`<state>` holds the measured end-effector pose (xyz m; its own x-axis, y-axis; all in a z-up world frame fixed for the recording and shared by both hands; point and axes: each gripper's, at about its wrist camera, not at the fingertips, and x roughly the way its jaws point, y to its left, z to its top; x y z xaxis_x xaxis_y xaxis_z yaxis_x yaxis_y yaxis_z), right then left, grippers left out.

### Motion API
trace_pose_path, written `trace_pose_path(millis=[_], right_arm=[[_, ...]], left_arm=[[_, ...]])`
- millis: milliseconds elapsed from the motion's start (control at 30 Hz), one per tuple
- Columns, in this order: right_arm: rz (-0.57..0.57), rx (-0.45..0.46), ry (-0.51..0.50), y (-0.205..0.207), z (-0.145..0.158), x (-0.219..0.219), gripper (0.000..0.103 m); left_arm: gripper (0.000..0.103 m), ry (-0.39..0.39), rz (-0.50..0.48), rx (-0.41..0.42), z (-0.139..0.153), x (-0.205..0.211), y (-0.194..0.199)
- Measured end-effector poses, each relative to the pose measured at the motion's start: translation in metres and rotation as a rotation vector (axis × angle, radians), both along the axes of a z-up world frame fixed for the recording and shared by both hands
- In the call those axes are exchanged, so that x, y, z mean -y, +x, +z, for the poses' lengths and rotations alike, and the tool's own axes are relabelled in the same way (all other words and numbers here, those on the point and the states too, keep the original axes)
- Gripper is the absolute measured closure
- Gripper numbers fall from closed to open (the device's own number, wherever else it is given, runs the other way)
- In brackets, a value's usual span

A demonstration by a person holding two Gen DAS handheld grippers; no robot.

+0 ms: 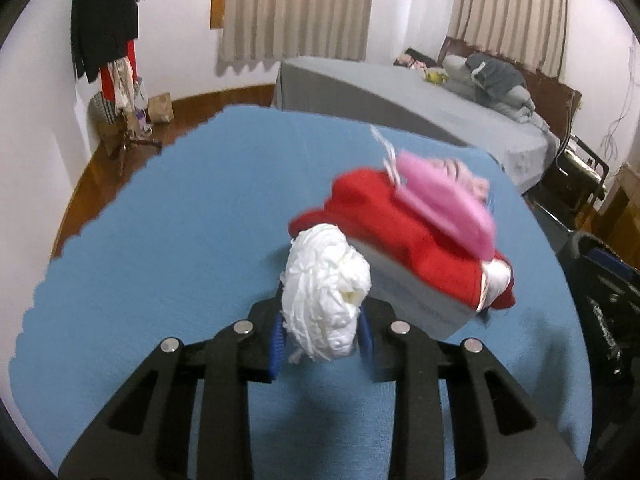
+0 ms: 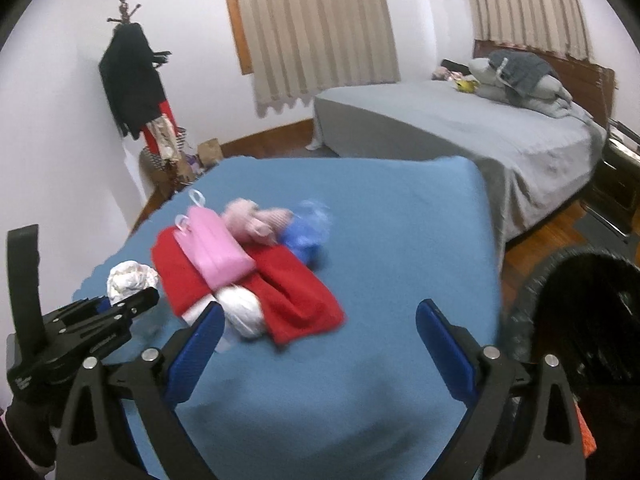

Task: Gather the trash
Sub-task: 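Grasp the white tissue ball with the left tool while the right tool grasps the pink mask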

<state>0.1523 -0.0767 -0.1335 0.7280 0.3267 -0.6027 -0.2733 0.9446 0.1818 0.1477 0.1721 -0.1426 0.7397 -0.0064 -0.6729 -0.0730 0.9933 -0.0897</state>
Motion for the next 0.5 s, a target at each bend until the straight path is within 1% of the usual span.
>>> trace_pose_path(millis=[67, 133, 167, 233, 367, 467, 500], right_arm=[[0.029, 0.003, 0.008, 0.008, 0.003, -0.012, 0.013], [0.059, -0.006, 0.026, 0.018, 0.004, -0.023, 0.020], [0.069, -0.011, 0.032, 0.021, 0.003, -0.028, 0.021], [0.084, -0.024, 0.027, 0.032, 0.000, -0.038, 0.027], [0.112, -0.072, 0.031, 0.051, -0.012, -0.053, 0.033], [0.144, -0.099, 0.025, 0.055, -0.018, -0.063, 0.042], [0.160, -0.110, 0.026, 0.056, -0.020, -0.067, 0.049]], left_arm=[[0.075, 0.004, 0.006, 0.012, 0.008, -0.001, -0.002], [0.075, 0.005, 0.015, 0.028, 0.016, -0.004, -0.004], [0.075, 0.006, 0.019, 0.036, 0.019, -0.005, -0.005], [0.075, 0.008, 0.025, 0.048, 0.023, -0.007, -0.006], [0.075, 0.013, 0.036, 0.061, 0.027, -0.010, -0.006], [0.074, 0.011, 0.042, 0.065, 0.028, -0.011, -0.007], [0.074, 0.010, 0.043, 0.065, 0.028, -0.012, -0.007]])
